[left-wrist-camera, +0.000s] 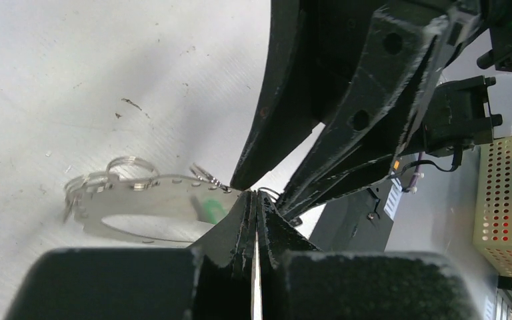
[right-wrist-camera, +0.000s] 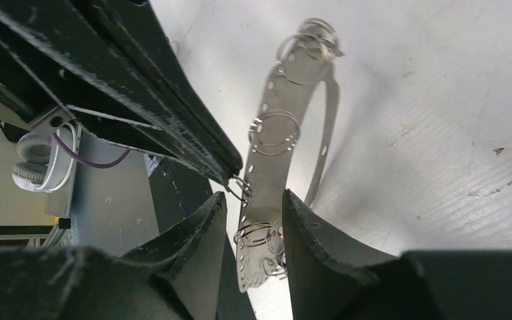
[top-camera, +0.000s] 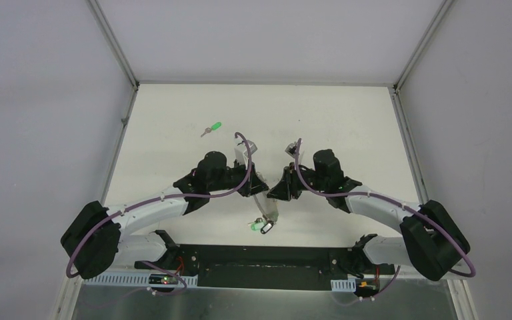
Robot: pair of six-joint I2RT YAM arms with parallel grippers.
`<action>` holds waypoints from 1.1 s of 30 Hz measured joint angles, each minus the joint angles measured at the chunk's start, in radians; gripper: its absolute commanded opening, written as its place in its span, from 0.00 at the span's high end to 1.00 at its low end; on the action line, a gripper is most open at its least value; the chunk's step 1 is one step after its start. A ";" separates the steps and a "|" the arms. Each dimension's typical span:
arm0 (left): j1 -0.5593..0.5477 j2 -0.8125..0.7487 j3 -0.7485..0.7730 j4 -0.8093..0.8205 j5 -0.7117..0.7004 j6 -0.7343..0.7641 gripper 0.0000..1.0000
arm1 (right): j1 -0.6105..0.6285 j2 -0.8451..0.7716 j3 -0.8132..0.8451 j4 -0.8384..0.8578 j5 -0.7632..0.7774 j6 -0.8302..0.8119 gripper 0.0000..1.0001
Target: Put the keys on the keyring
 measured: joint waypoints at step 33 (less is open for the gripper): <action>0.000 -0.099 0.042 -0.237 -0.052 0.073 0.61 | 0.005 0.051 0.031 0.029 0.026 -0.004 1.00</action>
